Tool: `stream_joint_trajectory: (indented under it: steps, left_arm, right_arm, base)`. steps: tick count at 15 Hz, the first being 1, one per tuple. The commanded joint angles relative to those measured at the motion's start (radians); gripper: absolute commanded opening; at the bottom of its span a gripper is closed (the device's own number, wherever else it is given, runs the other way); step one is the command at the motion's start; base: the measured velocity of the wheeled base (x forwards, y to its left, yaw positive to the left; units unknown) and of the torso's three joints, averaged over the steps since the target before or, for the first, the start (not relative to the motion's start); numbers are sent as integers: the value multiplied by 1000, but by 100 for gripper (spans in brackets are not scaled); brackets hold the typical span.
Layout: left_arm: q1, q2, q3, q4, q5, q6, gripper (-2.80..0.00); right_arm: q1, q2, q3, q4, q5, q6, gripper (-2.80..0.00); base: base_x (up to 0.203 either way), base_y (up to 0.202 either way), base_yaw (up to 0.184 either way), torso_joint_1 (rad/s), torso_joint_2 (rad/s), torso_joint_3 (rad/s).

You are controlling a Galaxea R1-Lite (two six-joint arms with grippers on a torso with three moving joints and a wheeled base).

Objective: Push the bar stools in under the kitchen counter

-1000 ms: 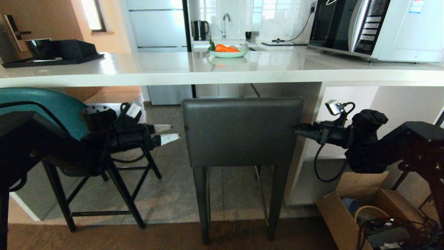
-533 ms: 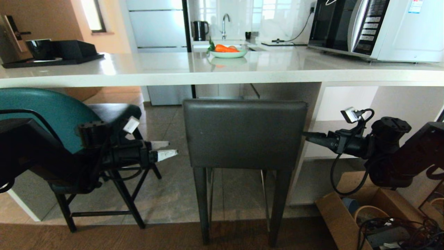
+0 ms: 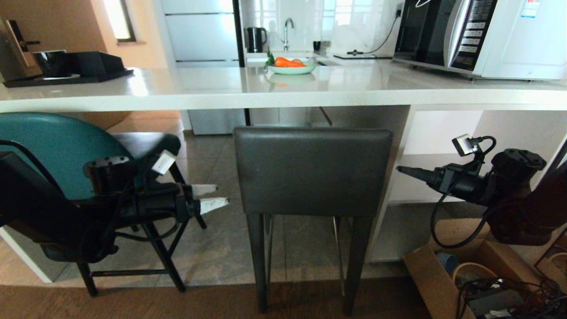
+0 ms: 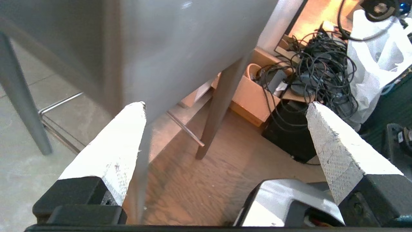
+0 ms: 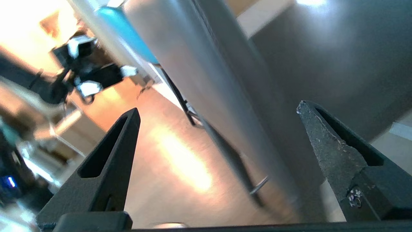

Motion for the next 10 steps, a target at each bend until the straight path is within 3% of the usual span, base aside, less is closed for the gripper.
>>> stream_joint_trajectory:
  steps: [1, 3, 5, 6, 7, 8, 9, 10]
  left_arm:
    - [-29, -58, 5, 32, 101, -17, 0]
    - [-88, -77, -7, 82, 306, -41, 0]
    - [-186, -83, -16, 94, 550, -46, 0]
    - [-228, -91, -22, 97, 623, -49, 0]
    - [-250, -100, -29, 99, 649, -51, 0]
    - [-255, -105, -41, 103, 653, -52, 0]
    - [-258, -104, -58, 113, 688, -52, 0]
    - [-269, -97, -78, 131, 740, -52, -280]
  right_arm:
    - [-4, -72, 81, 20, -69, -1, 0]
    - [5, -93, 125, 46, -283, -12, 0]
    - [38, -132, 167, 134, -538, -99, 0]
    - [68, -152, 189, 166, -697, -160, 0]
    - [104, -171, 206, 182, -853, -191, 0]
    - [141, -194, 222, 196, -969, -211, 0]
    - [170, -234, 253, 212, -1024, -223, 0]
    - [190, -273, 282, 233, -1028, -227, -280]
  base:
    - [0, 0, 0, 0, 0, 0]
    - [0, 0, 0, 0, 0, 0]
    - [0, 0, 0, 0, 0, 0]
    - [0, 0, 0, 0, 0, 0]
    - [0, 0, 0, 0, 0, 0]
    - [0, 0, 0, 0, 0, 0]
    - [0, 0, 0, 0, 0, 0]
    - [0, 0, 0, 0, 0, 0]
